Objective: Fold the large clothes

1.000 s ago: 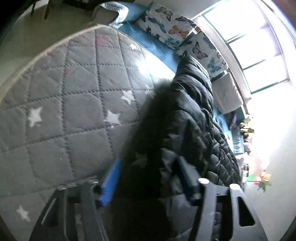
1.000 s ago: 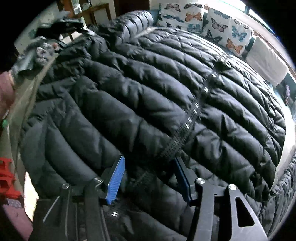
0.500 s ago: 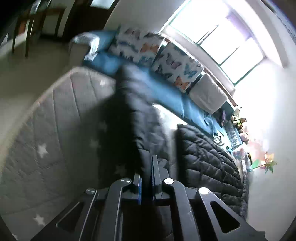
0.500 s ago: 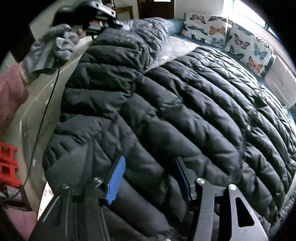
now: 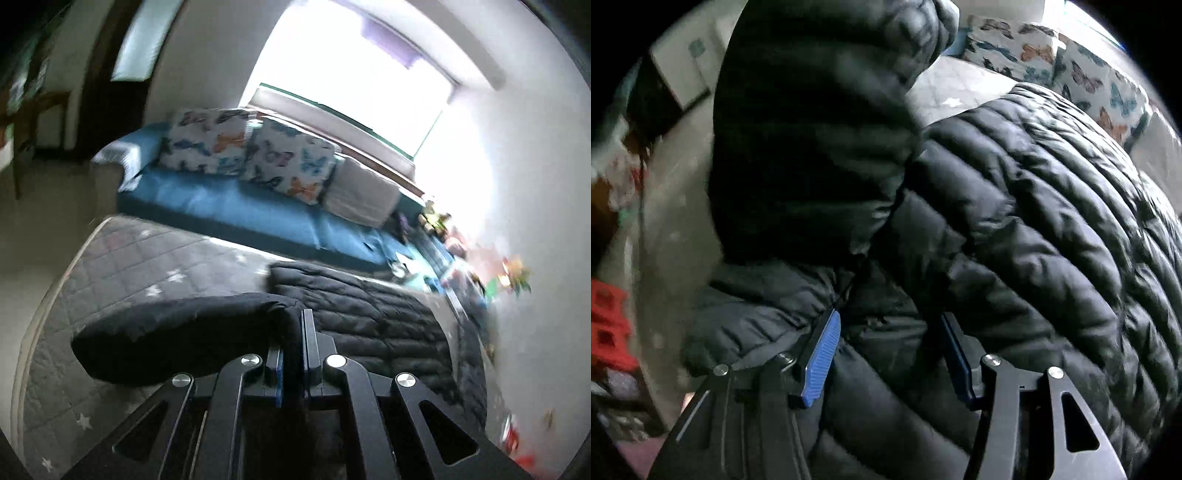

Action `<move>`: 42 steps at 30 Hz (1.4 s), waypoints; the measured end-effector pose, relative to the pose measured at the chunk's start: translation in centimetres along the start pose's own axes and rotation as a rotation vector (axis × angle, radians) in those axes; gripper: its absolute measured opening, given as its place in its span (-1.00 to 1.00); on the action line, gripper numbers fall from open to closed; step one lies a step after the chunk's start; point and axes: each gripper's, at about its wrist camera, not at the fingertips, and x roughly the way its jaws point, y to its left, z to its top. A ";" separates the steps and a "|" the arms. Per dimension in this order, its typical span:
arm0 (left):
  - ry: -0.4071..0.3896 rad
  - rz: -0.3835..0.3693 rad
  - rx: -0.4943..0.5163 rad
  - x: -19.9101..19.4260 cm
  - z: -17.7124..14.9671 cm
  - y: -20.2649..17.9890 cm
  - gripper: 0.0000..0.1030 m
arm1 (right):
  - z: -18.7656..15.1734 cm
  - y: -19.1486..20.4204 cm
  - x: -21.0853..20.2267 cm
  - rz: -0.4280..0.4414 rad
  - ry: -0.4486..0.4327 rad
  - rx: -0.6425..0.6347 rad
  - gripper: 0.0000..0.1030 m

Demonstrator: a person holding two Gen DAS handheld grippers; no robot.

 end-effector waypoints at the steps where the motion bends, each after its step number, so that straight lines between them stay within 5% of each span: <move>1: 0.005 -0.005 0.046 -0.1 -0.5 -1.9 -0.89 | -0.4 -0.6 -1.3 0.021 -0.013 0.034 0.17; 6: 0.055 -0.059 0.332 0.9 -5.1 -12.4 -0.88 | -4.1 -6.5 -9.0 -0.151 -0.117 0.149 0.16; 12: 0.234 -0.062 0.684 5.8 -18.2 -23.6 -0.72 | -10.1 -13.5 -14.9 -0.288 -0.150 0.342 0.17; 14: 0.286 -0.074 0.717 7.4 -22.0 -25.0 -0.24 | -12.0 -15.0 -15.9 -0.312 -0.154 0.395 0.17; 17: 0.302 -0.101 0.702 8.2 -25.3 -25.2 0.12 | -13.0 -17.0 -15.9 -0.305 -0.158 0.467 0.16; 19: 0.325 -0.109 0.707 8.5 -26.6 -25.6 0.18 | -13.8 -17.2 -15.7 -0.301 -0.153 0.500 0.16; 26: 0.323 -0.133 0.671 5.3 -25.3 -23.5 0.41 | -17.0 -18.4 -17.9 -0.351 -0.145 0.552 0.16; 31: 0.298 -0.147 0.581 1.3 -20.9 -20.1 0.51 | -18.2 -19.1 -18.7 -0.397 -0.069 0.552 0.16; 37: 0.275 -0.058 0.319 3.1 -13.2 -11.9 0.53 | -16.7 -20.1 -19.5 -0.171 -0.246 0.583 0.17; 42: 0.364 -0.017 0.197 7.1 -13.3 -6.8 0.48 | -14.5 -21.7 -14.3 -0.071 -0.208 0.628 0.15</move>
